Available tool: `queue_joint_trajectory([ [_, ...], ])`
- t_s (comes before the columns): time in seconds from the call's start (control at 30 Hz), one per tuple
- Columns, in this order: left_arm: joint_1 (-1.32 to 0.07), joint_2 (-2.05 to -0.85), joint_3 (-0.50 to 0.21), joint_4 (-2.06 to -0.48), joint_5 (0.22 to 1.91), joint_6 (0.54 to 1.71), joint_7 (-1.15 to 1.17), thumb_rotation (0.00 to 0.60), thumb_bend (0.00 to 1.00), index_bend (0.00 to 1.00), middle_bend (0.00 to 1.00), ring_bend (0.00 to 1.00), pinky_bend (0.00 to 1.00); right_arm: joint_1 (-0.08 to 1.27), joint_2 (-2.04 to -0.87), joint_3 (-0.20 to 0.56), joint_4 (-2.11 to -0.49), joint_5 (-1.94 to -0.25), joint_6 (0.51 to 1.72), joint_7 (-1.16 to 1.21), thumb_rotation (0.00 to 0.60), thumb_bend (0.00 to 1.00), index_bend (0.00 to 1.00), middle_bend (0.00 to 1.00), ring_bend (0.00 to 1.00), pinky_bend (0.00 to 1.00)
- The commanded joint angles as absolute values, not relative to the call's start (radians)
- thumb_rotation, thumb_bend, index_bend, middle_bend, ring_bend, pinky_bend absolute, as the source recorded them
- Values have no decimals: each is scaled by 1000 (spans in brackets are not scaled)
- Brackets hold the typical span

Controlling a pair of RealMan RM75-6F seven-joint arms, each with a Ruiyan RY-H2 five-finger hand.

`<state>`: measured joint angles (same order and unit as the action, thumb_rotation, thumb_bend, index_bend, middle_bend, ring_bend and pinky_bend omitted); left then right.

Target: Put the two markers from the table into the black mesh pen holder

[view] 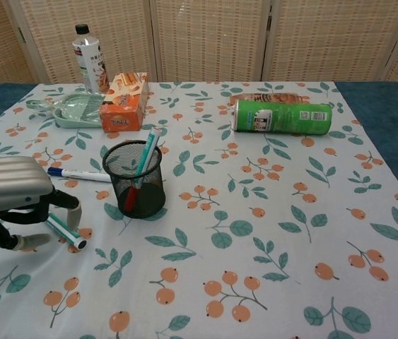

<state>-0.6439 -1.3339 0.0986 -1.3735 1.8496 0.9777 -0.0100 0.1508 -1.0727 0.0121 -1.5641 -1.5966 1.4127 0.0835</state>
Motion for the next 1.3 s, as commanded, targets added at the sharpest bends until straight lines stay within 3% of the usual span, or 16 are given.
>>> queue_joint_trajectory([
  [0.03,-658,-1348,95,-1363,1840,970,-14,600,388,408,985,1000,1000,151,-1072,12,-1562,-1598,1415,86,600,246,0,0,0,0],
  [1.0,-715,-1440,143,-1219,1831,979,-12,600,378,425,986,1000,1000,140,-1057,3,-1563,-1617,1441,123,600,246,0,0,0,0],
  [1.3,-717,-1465,164,-1174,1844,1013,-46,600,378,525,989,1000,1000,131,-1054,6,-1564,-1617,1460,130,600,246,0,0,0,0],
])
